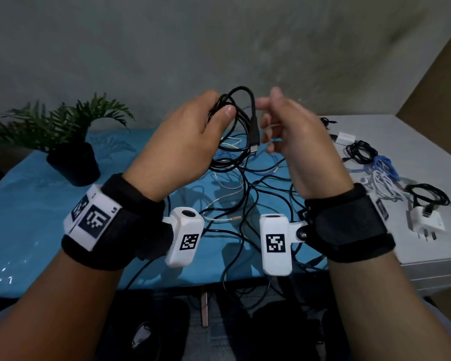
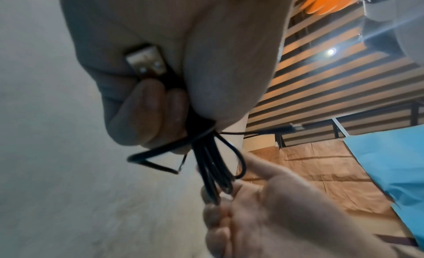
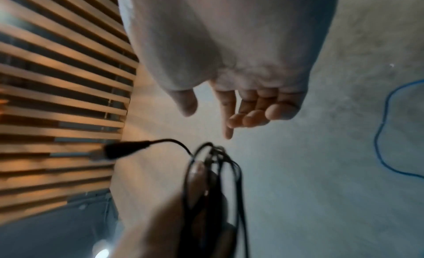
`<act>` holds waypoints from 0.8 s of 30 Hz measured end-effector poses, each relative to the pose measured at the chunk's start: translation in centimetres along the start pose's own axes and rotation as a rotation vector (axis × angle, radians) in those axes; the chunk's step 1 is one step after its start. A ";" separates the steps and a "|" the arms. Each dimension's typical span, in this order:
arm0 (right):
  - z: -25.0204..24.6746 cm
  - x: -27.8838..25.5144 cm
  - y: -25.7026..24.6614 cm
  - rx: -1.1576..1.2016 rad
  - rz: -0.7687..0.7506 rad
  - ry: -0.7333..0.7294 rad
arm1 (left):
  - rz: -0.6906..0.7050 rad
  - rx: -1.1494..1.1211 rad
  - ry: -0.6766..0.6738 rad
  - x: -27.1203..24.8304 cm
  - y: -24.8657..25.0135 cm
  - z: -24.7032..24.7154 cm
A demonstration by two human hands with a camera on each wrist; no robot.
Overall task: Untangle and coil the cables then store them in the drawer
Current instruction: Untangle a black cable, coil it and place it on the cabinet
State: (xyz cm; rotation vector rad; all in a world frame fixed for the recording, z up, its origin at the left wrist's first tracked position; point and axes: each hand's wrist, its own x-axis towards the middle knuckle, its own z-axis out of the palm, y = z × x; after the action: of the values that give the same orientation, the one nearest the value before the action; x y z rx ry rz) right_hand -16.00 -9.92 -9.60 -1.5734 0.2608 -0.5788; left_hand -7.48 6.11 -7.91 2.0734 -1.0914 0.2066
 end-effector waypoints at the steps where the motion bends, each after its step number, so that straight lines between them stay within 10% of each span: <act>1: -0.1 -0.2 -0.4 -0.011 -0.040 -0.020 | -0.002 0.028 0.004 0.0 0.0 0.1; 8: 0.4 -1.1 -1.1 -0.221 -0.315 -0.063 | -0.009 0.036 -0.036 0.2 -0.2 0.5; 14: 0.4 0.1 0.9 0.017 -0.202 -0.013 | -0.093 -0.772 -0.317 -0.5 0.9 0.4; 24: 0.9 0.0 0.6 0.412 0.111 -0.125 | 0.077 -0.234 -0.080 0.0 0.1 0.3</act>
State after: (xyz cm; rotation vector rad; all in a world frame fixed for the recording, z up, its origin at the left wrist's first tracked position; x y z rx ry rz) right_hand -15.45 -9.16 -10.16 -1.1824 0.1226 -0.4139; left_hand -7.62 5.84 -8.00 1.8462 -1.1851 0.0311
